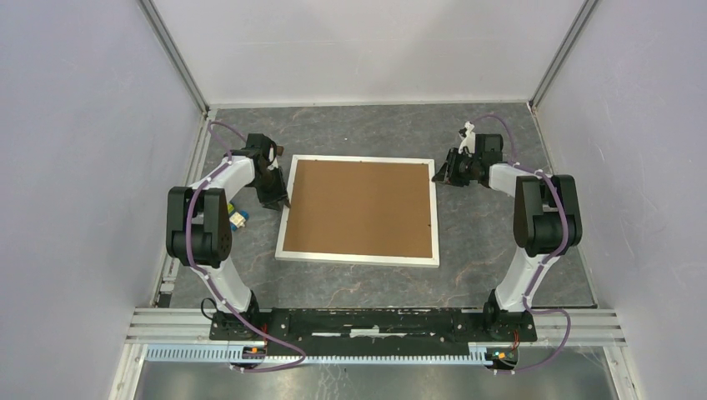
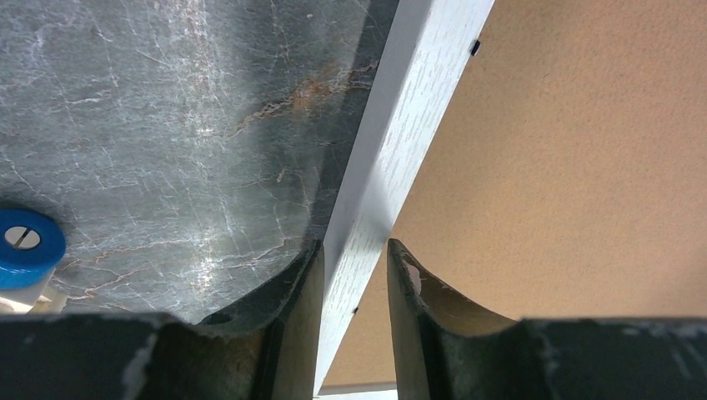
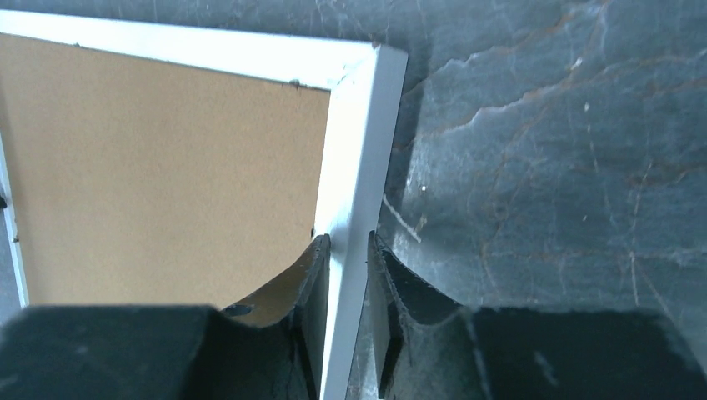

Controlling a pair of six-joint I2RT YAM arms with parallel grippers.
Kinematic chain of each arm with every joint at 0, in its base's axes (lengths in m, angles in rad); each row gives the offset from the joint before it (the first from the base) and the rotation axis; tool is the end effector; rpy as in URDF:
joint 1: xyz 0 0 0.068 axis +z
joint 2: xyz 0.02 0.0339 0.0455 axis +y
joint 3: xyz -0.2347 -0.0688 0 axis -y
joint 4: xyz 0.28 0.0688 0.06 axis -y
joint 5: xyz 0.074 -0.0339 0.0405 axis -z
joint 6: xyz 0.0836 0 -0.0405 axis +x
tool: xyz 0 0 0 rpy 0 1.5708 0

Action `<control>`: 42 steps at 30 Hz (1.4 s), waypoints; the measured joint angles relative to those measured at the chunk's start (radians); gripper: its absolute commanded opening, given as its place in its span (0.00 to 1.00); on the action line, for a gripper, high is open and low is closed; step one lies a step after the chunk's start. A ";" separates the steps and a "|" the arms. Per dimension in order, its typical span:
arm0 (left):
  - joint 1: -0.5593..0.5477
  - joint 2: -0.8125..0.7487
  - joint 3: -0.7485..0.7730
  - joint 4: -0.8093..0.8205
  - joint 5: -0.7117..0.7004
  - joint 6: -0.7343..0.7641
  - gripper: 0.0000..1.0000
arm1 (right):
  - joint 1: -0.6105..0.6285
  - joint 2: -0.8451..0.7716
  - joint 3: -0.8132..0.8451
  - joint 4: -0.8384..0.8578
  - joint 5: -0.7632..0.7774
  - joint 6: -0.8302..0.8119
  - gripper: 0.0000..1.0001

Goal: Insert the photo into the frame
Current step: Install the photo frame at the center of the board.

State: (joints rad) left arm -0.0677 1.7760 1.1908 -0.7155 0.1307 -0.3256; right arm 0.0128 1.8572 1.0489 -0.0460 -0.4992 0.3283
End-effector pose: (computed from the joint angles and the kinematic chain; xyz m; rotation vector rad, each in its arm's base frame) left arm 0.3746 -0.0363 0.0874 -0.3462 2.8701 -0.2623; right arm 0.4194 0.0454 0.0665 0.1517 2.4205 0.7599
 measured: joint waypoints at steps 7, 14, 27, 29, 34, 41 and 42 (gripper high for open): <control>0.000 0.000 -0.001 0.000 0.003 0.000 0.40 | 0.000 0.026 0.031 0.002 0.001 -0.014 0.27; 0.000 0.000 -0.001 0.000 0.004 0.000 0.39 | 0.000 0.027 0.011 0.037 -0.026 -0.013 0.27; 0.002 0.013 -0.006 0.015 0.040 0.000 0.38 | 0.005 0.039 0.006 0.056 -0.041 -0.010 0.27; 0.003 0.021 -0.006 0.014 0.039 0.000 0.38 | 0.009 0.051 0.022 0.052 -0.040 -0.010 0.27; 0.010 0.026 -0.006 0.009 0.039 0.000 0.38 | 0.059 0.079 0.108 -0.023 0.059 -0.032 0.27; 0.016 0.031 0.003 -0.006 0.033 0.005 0.37 | 0.165 0.102 0.192 -0.090 0.287 -0.090 0.30; 0.016 0.031 0.005 -0.008 0.032 0.006 0.37 | 0.176 0.108 0.209 -0.105 0.313 -0.100 0.30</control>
State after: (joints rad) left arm -0.0521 1.8069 1.1957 -0.7235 0.1631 -0.3199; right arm 0.1890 1.9648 1.2579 -0.1505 -0.1864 0.2287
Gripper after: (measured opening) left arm 0.379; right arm 0.290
